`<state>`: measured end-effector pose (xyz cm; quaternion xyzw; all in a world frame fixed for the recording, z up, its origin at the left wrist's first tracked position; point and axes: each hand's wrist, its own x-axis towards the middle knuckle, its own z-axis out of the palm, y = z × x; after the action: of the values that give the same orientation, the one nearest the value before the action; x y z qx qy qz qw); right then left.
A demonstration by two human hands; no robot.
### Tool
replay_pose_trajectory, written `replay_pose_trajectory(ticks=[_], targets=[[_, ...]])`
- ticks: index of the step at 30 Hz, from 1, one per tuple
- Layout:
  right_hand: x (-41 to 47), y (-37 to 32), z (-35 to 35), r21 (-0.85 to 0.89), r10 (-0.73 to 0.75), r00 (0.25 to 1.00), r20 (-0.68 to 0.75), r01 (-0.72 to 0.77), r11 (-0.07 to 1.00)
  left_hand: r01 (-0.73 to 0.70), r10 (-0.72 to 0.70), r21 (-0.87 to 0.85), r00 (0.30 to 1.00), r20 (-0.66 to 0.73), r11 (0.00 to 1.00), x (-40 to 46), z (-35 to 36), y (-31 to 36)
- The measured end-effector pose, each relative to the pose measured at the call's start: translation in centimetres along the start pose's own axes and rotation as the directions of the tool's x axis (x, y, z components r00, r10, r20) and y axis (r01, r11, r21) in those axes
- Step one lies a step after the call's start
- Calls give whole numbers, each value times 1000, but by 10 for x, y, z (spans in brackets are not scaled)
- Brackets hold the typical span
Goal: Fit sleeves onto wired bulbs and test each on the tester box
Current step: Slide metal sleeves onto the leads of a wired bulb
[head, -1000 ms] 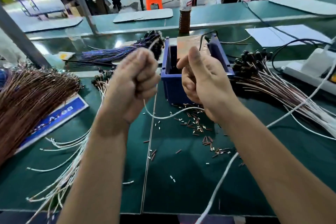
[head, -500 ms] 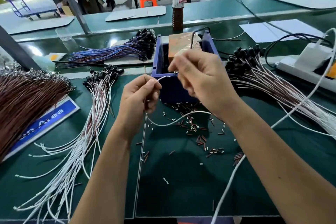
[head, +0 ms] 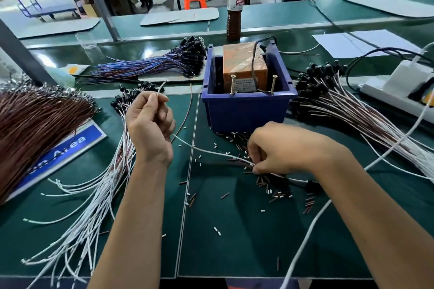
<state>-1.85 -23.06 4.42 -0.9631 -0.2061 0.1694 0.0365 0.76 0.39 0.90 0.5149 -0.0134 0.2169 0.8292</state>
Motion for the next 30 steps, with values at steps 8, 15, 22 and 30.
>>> replay_pose_trajectory(ticks=[8,15,22,30], targets=[[3,-3,-16,222,-128,991,-47,135,966,-196,157,246,973,172,949,-11,9,-3],[14,-9,-16,940,-473,864,-170,286,185,-349,276,269,921,275,897,-25,24,-6],[26,-16,11,860,-319,828,-462,506,69,-222,188,138,957,222,965,-24,27,-3],[33,-34,29,669,-126,748,-651,645,369,147,-113,-135,966,233,980,-34,42,3]])
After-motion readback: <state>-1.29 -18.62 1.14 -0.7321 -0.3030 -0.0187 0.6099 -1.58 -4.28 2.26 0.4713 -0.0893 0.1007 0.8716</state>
